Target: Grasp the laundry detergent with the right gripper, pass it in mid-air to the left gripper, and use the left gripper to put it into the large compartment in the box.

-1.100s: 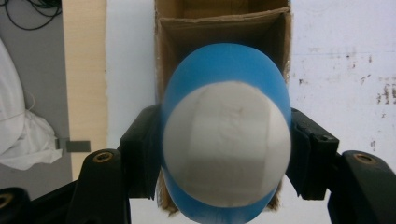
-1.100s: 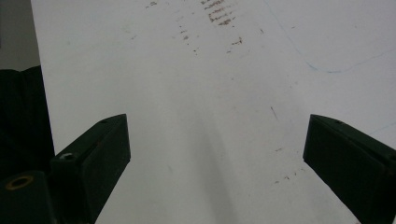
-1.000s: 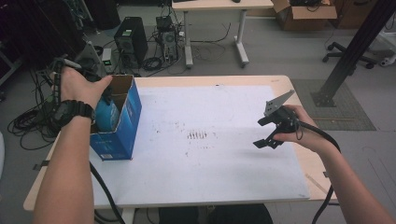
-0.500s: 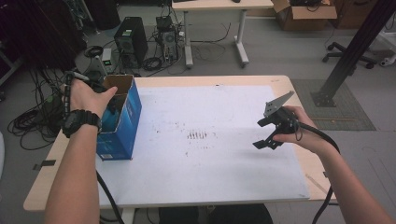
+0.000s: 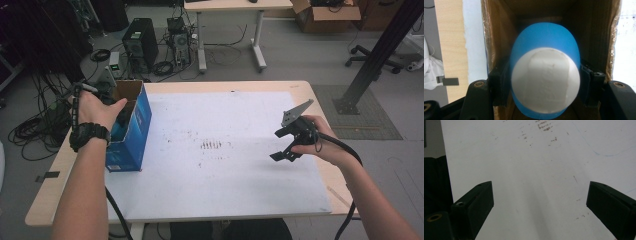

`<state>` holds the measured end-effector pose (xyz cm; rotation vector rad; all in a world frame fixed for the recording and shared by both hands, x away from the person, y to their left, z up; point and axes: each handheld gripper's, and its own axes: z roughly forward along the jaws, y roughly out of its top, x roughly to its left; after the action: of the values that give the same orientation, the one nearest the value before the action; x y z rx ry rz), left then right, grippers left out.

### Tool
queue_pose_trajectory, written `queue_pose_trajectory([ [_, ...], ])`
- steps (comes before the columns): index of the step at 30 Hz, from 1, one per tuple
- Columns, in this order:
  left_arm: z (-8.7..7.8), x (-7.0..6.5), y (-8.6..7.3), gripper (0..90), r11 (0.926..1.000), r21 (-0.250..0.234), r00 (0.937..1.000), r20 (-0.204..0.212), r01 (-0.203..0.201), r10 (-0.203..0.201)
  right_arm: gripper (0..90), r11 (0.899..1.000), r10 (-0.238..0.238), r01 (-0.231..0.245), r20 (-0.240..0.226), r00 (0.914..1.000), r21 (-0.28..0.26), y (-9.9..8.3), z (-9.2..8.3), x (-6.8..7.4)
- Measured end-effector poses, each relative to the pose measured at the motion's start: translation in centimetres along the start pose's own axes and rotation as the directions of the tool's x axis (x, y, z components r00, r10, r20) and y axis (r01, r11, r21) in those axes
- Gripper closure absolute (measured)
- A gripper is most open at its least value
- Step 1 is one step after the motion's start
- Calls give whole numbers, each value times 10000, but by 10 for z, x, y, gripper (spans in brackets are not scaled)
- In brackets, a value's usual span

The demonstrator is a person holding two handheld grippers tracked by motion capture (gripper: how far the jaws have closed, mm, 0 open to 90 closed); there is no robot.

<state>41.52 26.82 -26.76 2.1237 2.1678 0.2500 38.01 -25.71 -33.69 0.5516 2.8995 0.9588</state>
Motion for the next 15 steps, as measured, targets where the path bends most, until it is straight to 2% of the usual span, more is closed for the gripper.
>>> queue_pose_trajectory([
  [15, 4, 2, -1, 379, 10000, -89, 9999, 101, -12, 13, 77, 10000, -9, 9, -79, 10000, 49, 0, 5, 2],
])
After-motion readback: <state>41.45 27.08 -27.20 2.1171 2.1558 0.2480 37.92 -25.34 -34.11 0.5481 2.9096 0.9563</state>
